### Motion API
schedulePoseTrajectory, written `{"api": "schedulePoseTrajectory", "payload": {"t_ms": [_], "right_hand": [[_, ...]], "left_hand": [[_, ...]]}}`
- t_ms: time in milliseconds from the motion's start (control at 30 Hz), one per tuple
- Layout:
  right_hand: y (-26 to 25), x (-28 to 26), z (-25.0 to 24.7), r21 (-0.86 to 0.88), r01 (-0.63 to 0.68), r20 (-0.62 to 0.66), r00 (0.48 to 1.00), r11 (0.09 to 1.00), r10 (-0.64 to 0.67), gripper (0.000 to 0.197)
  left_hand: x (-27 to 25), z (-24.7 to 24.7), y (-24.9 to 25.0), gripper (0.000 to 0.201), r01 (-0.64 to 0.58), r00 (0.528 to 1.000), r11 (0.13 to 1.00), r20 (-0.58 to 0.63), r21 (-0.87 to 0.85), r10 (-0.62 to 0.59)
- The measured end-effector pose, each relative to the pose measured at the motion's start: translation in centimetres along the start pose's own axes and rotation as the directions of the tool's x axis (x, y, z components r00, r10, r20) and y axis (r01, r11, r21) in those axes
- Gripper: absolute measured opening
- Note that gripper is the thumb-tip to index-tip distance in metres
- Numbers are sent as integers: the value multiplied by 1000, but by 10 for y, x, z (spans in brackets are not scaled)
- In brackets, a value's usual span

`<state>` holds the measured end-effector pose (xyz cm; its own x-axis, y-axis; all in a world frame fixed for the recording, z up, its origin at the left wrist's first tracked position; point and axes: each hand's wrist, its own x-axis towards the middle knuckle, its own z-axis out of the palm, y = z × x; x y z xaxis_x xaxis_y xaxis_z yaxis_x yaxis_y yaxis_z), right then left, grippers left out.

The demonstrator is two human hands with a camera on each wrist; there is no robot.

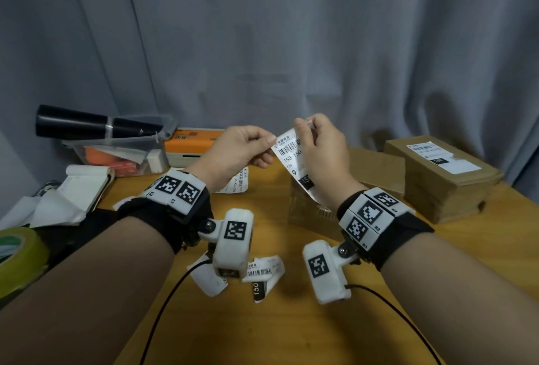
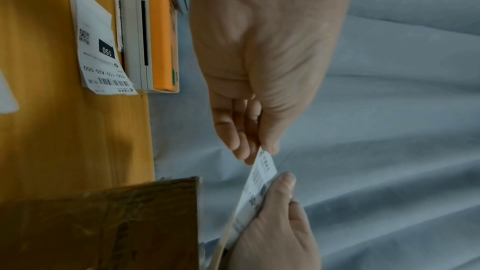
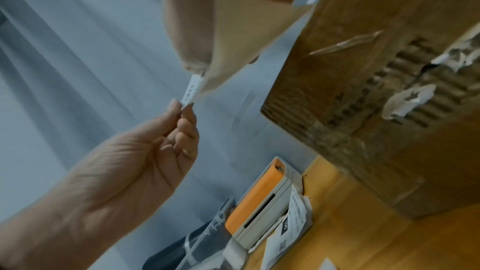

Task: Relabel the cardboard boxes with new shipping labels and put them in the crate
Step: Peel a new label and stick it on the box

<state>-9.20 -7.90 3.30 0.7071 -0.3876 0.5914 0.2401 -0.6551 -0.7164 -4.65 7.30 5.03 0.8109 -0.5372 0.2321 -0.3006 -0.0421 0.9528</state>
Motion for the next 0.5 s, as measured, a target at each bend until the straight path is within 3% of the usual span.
{"api": "schedulePoseTrajectory", "payload": {"t_ms": [133,233,367,500], "right_hand": [[1,4,-11,-175,-5,8,1000,984,7,31],[3,4,-16,-207,-18,15,1000,978,22,30],[11,5,-18,-230,98,-77,990,968,-119,38],[9,3,-16,97,164,17,986,982,-167,6]], "left_hand": [[-2,5,3,10,19,998,1000,57,9,-19],[-3,12,5,10,39,995,996,95,-78,-31],[0,24,5,10,-10,999,990,48,-138,17],[7,32,3,10,-81,995,973,-69,-214,68]]}}
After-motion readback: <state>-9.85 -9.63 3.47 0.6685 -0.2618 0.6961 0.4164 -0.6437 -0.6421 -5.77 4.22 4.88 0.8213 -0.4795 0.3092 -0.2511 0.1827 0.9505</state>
